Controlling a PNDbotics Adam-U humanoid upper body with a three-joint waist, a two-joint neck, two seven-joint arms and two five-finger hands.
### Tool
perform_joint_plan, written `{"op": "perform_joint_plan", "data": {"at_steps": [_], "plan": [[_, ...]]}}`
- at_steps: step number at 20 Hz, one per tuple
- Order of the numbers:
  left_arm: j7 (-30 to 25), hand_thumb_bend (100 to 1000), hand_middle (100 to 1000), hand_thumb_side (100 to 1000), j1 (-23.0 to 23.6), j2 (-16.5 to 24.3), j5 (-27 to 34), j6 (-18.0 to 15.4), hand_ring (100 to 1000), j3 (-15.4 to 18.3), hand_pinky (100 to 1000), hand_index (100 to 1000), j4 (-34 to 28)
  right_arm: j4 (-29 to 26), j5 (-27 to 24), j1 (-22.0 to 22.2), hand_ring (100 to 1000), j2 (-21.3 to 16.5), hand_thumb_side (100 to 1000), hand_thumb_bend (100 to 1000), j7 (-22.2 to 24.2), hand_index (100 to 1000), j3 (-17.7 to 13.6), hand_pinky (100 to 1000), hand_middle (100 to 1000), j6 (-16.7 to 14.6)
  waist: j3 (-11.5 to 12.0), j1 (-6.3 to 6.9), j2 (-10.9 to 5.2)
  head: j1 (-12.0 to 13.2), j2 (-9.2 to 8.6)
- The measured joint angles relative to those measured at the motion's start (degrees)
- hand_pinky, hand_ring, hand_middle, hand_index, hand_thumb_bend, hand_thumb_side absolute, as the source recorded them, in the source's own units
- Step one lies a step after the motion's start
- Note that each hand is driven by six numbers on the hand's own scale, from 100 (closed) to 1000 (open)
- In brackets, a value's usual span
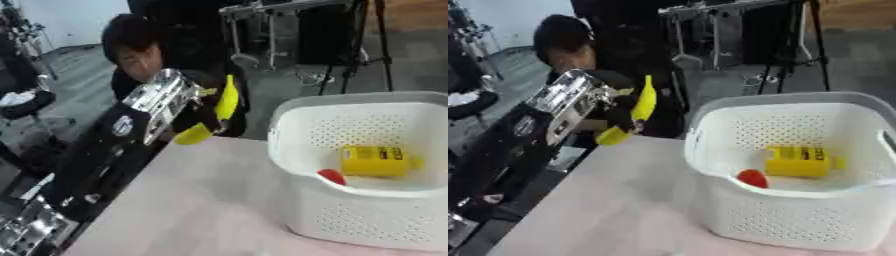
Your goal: Pick up objects on the table and place them in the box.
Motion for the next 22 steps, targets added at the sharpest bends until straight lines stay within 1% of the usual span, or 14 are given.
{"op": "perform_joint_plan", "data": {"at_steps": [8,11,15,22], "plan": [[-0.16,167,658,586,-4.19,-1.48,-3.03,-2.18,719,0.99,607,616,1.68,0.0,0.43,0.37,524,-0.25,519,100,-0.05,481,0.19,691,460,0.28,0.31,0.38,-1.08,0.0,0.22],[-0.19,166,644,588,-6.18,-2.16,-4.03,-3.23,711,1.13,601,615,2.1,0.0,0.48,0.42,525,-0.54,516,100,-0.02,481,0.35,690,461,0.35,0.32,0.61,-1.21,0.0,0.5],[-0.21,163,655,591,-9.91,-3.96,-4.69,-4.81,716,1.11,604,617,3.49,0.0,0.51,0.49,525,-0.67,515,100,-0.01,481,0.38,690,461,0.38,0.44,0.86,-1.85,0.06,0.99],[-0.22,161,661,593,-15.3,-7.92,-6.29,-7.46,721,0.38,597,613,5.57,0.0,0.68,0.9,525,-0.75,514,100,-0.01,481,0.71,690,461,0.42,0.45,0.96,-2.21,0.27,1.13]]}}
